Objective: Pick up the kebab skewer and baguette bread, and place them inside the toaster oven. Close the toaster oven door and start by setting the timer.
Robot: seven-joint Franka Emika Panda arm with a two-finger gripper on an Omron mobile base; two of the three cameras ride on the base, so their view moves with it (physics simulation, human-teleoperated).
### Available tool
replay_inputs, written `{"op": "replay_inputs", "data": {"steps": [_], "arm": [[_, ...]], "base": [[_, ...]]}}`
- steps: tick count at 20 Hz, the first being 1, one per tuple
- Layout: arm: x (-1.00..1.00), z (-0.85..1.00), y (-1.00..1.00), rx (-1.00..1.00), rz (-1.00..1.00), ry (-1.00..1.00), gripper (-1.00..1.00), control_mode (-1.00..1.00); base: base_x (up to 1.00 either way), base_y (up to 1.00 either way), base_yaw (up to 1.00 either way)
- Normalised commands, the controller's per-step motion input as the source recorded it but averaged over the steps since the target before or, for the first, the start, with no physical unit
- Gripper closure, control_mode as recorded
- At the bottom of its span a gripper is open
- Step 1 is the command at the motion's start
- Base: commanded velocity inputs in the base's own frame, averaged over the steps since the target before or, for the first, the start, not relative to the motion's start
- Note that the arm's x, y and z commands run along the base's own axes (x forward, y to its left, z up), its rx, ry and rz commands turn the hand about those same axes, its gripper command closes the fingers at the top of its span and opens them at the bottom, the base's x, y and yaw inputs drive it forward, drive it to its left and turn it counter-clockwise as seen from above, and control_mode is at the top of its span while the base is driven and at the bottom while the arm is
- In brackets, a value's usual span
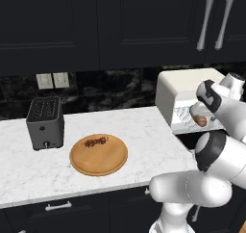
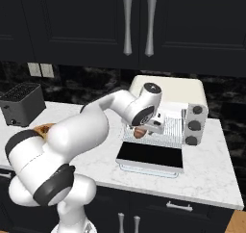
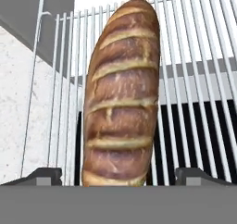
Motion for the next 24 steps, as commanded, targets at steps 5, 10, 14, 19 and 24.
{"op": "replay_inputs", "data": {"steps": [5,10,14,19,24], "arm": [[-0.71,0.81,0.66,-0.09,0.0,-0.01,-1.0,-1.0],[-0.92,0.35,1.0,-0.18,0.07,0.0,-1.0,-1.0],[-0.53,0.12,1.0,-0.19,0.3,0.02,-1.0,-1.0],[-0.2,0.01,1.0,-0.1,0.37,0.01,-1.0,-1.0],[0.74,0.0,1.0,-0.01,0.26,0.09,-1.0,-1.0]], "base": [[0.0,0.0,0.0],[0.0,0.0,0.0],[0.0,0.0,0.0],[0.0,0.0,0.0],[0.0,0.0,0.0]]}}
